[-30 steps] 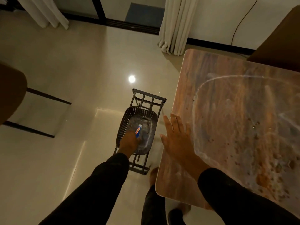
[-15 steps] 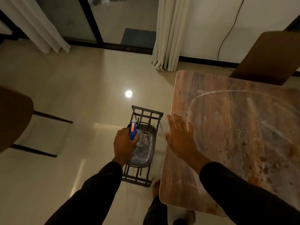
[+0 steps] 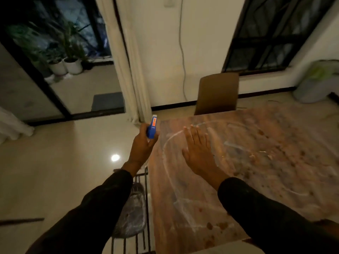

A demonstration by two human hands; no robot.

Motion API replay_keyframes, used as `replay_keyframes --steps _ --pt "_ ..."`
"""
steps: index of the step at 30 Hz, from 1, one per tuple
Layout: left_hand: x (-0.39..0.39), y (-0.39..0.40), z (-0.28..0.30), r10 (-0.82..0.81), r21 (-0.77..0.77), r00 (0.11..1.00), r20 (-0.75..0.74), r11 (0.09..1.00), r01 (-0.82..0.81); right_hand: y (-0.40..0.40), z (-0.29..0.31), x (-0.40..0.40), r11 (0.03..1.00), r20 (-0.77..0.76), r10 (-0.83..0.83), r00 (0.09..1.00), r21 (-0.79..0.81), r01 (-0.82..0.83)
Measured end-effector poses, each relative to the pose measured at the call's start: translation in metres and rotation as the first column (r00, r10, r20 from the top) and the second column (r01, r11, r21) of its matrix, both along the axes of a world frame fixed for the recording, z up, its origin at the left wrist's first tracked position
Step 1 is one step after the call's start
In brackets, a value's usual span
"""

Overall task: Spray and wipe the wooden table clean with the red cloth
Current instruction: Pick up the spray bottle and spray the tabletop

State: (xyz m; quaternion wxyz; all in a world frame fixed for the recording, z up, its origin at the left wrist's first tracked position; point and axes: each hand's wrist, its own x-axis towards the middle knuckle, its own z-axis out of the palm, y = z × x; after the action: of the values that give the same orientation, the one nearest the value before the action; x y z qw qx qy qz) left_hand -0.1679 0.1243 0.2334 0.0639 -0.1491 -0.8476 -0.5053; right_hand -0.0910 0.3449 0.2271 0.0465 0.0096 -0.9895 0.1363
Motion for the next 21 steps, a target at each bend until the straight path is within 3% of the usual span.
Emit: replay_keyframes --steps 6,15,21 --pt "0.009 0.161 0.023 -0.282 0.164 0.958 0.049 0.948 0.271 0.133 0.036 0.042 0.967 0.011 -0.251 0.968 -0.031 0.251" --pt "0.080 0.413 0.009 -0.499 0.155 0.854 0.144 0.864 0.479 0.373 0.011 0.125 0.843 -0.039 -0.536 0.843 0.035 0.537" --pt "0.121 0.551 -0.022 -0.548 0.058 0.812 0.201 0.834 0.549 0.521 -0.030 0.182 0.759 0.077 -0.650 0.756 0.125 0.639"
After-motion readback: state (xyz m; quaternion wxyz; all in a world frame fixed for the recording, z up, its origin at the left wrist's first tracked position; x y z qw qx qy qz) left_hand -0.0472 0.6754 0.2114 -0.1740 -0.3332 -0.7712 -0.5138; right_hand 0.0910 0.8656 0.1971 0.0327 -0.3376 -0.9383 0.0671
